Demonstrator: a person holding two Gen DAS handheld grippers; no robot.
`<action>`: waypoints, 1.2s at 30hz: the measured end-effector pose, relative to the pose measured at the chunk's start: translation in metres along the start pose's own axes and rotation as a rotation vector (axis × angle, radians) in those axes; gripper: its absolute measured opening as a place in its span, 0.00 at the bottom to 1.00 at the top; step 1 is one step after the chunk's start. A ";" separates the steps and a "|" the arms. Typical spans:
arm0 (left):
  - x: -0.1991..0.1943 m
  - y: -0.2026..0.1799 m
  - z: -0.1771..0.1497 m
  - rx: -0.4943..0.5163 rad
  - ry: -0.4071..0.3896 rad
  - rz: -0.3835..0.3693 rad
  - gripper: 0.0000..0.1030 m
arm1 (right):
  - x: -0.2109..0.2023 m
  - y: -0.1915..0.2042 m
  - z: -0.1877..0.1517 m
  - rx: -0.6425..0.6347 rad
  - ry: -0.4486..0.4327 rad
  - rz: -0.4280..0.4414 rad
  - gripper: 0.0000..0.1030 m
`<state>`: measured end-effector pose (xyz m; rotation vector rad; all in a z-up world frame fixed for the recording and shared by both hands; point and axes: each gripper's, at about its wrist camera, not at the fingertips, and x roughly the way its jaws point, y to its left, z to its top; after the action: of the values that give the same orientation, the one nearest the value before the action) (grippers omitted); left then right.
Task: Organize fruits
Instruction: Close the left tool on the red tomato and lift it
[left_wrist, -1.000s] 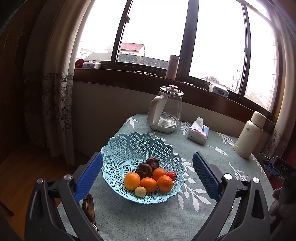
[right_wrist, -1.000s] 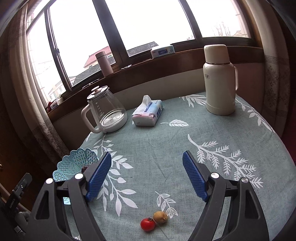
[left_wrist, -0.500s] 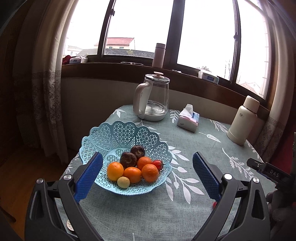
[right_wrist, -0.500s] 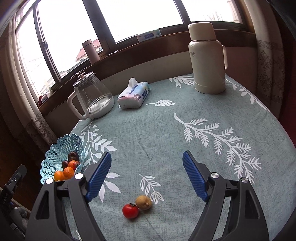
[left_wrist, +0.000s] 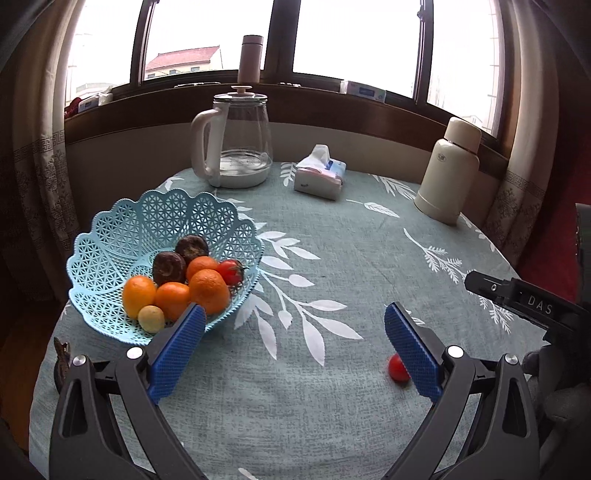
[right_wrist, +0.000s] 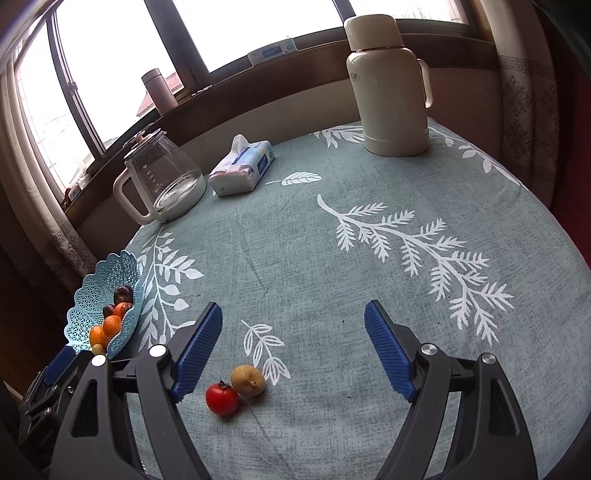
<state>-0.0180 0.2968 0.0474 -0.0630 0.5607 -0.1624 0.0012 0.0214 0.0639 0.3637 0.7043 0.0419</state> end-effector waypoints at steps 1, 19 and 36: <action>0.003 -0.003 -0.002 0.006 0.010 -0.005 0.96 | 0.001 -0.001 0.000 0.003 0.003 0.000 0.77; 0.045 -0.057 -0.030 0.155 0.181 -0.174 0.83 | 0.013 -0.021 -0.006 0.048 0.036 0.006 0.77; 0.071 -0.075 -0.040 0.169 0.292 -0.264 0.35 | 0.021 -0.031 -0.010 0.073 0.055 0.015 0.77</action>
<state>0.0093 0.2107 -0.0161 0.0530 0.8267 -0.4807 0.0077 -0.0015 0.0332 0.4389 0.7591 0.0409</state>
